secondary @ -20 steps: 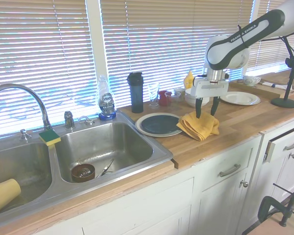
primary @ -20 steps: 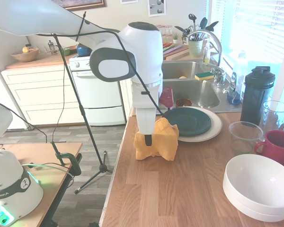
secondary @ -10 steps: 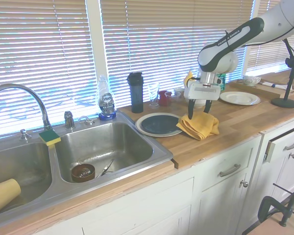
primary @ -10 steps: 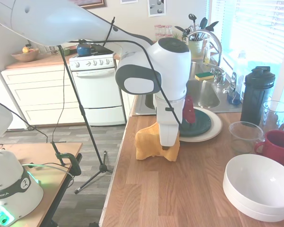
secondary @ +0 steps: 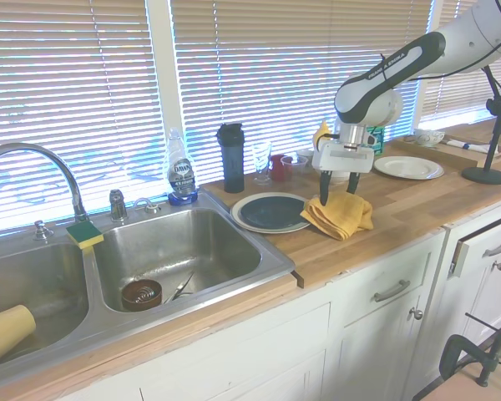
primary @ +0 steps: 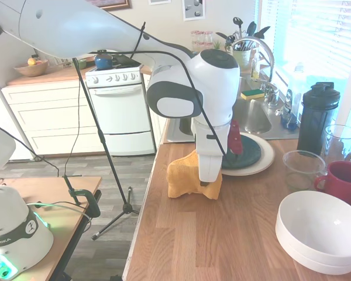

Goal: Wipe the blue plate in clockwise motion

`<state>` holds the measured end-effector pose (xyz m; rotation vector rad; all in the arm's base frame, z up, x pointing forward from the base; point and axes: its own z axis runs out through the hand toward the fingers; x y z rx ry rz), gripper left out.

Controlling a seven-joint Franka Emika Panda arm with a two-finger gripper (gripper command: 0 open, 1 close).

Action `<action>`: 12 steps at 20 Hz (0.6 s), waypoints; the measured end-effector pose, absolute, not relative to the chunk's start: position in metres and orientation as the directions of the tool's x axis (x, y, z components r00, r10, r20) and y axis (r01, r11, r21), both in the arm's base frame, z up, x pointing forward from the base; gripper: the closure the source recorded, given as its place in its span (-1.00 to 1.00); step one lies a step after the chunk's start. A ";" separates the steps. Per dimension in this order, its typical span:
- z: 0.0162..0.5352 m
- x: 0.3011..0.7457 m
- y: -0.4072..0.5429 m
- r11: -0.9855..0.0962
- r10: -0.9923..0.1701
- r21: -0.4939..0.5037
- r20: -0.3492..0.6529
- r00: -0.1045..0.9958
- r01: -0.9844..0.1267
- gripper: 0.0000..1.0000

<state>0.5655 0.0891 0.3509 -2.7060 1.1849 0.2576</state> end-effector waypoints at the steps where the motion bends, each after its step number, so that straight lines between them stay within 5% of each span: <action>1: 0.351 0.565 0.089 -0.667 -0.709 -0.089 -0.229 0.667 -0.739 1.00; 12: 0.350 0.565 0.082 -0.660 -0.715 -0.081 -0.235 0.658 -0.747 1.00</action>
